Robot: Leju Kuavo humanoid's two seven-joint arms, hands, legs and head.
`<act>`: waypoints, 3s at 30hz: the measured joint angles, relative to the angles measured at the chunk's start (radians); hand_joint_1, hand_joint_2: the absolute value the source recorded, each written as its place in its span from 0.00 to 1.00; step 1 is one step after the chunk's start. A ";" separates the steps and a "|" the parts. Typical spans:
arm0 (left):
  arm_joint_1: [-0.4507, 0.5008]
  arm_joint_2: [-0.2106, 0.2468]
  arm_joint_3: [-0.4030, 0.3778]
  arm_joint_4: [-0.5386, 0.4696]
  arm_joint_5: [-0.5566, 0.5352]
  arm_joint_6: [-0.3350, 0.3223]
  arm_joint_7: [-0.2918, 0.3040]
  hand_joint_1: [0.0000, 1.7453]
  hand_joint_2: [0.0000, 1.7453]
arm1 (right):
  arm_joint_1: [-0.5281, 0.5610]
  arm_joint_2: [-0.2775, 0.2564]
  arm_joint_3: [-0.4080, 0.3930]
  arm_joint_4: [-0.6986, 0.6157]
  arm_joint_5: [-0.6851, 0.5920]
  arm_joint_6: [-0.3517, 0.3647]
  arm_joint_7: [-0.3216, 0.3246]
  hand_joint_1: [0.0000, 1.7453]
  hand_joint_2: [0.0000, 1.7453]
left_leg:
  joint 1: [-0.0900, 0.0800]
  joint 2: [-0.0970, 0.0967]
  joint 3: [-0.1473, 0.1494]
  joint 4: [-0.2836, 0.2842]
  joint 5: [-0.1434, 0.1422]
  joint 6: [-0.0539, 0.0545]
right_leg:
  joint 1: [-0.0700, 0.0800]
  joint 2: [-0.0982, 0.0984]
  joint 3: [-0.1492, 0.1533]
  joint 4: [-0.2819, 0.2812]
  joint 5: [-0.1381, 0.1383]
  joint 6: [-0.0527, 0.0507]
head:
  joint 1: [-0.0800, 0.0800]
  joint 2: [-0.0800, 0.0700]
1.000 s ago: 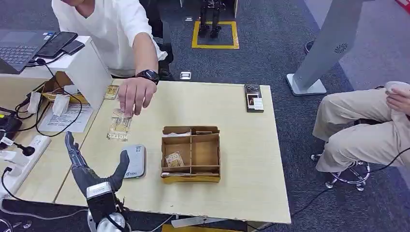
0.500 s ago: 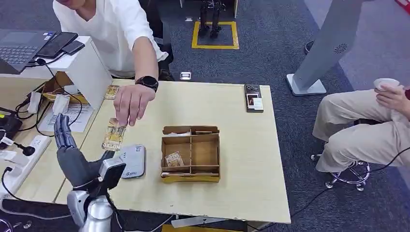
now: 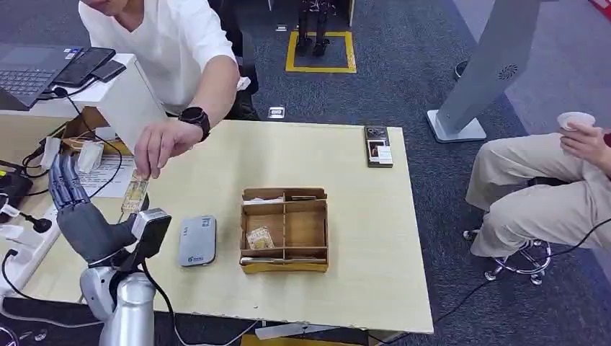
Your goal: Pass the card to the sensor for recognition and then transmit it.
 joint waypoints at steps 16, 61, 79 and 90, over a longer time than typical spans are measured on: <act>-0.002 -0.002 0.002 0.000 0.016 0.000 -0.001 0.94 1.00 | -0.002 -0.003 0.000 0.008 0.000 0.000 0.000 0.00 1.00 | 0.000 0.000 0.000 0.000 0.000 0.000 | 0.000 0.000 0.000 0.000 0.000 0.000 | 0.000 0.000; -0.001 -0.002 0.006 0.000 0.009 0.000 -0.006 1.00 1.00 | -0.003 -0.003 0.000 0.015 -0.006 0.000 0.016 0.00 1.00 | 0.000 0.000 0.000 0.000 0.000 0.000 | 0.000 0.000 0.000 0.000 0.000 0.000 | 0.000 0.000; 0.016 -0.002 0.020 -0.002 -0.219 0.001 0.175 1.00 1.00 | -0.003 -0.003 0.000 0.016 -0.042 0.000 0.029 0.00 1.00 | 0.000 0.000 -0.001 0.000 0.000 0.000 | 0.000 0.000 0.000 0.000 0.000 0.000 | 0.000 0.000; 0.034 -0.002 0.074 0.044 -0.317 0.001 0.270 1.00 1.00 | -0.003 -0.003 0.000 0.016 -0.063 0.000 0.037 0.00 1.00 | 0.000 -0.001 -0.001 0.000 0.000 0.000 | 0.000 0.000 0.000 0.000 0.000 0.000 | 0.000 0.000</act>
